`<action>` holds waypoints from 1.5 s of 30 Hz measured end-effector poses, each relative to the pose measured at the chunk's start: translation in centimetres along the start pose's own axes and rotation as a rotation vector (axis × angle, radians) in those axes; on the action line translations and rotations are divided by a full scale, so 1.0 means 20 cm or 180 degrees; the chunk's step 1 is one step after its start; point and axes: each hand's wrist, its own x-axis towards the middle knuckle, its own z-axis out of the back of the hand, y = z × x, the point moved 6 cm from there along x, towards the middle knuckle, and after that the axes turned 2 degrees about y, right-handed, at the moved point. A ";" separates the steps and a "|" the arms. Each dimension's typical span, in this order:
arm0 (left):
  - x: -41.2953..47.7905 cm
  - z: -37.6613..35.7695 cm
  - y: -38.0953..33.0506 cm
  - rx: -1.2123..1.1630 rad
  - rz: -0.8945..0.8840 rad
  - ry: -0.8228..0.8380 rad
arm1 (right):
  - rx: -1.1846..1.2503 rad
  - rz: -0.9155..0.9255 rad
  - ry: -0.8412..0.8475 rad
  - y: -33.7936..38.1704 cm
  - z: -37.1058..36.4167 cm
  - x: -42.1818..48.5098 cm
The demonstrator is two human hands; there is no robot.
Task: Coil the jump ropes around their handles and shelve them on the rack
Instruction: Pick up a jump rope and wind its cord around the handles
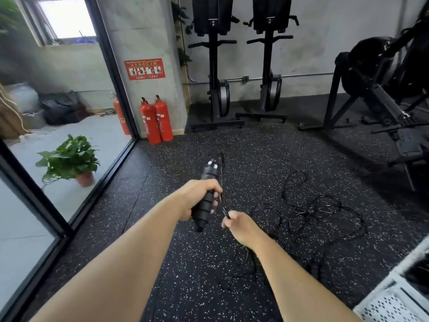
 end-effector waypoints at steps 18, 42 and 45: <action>-0.10 0.37 0.17 0.1668 -0.0102 -0.1384 | -0.1239 0.0633 -0.1033 0.27 0.53 0.11; -0.05 0.31 0.19 0.1556 -0.0078 -0.0987 | -0.1740 0.0914 -0.1006 0.38 0.65 0.20; -0.02 0.32 0.18 0.1736 0.0010 -0.0826 | -0.1988 0.0496 -0.0795 0.22 0.61 0.27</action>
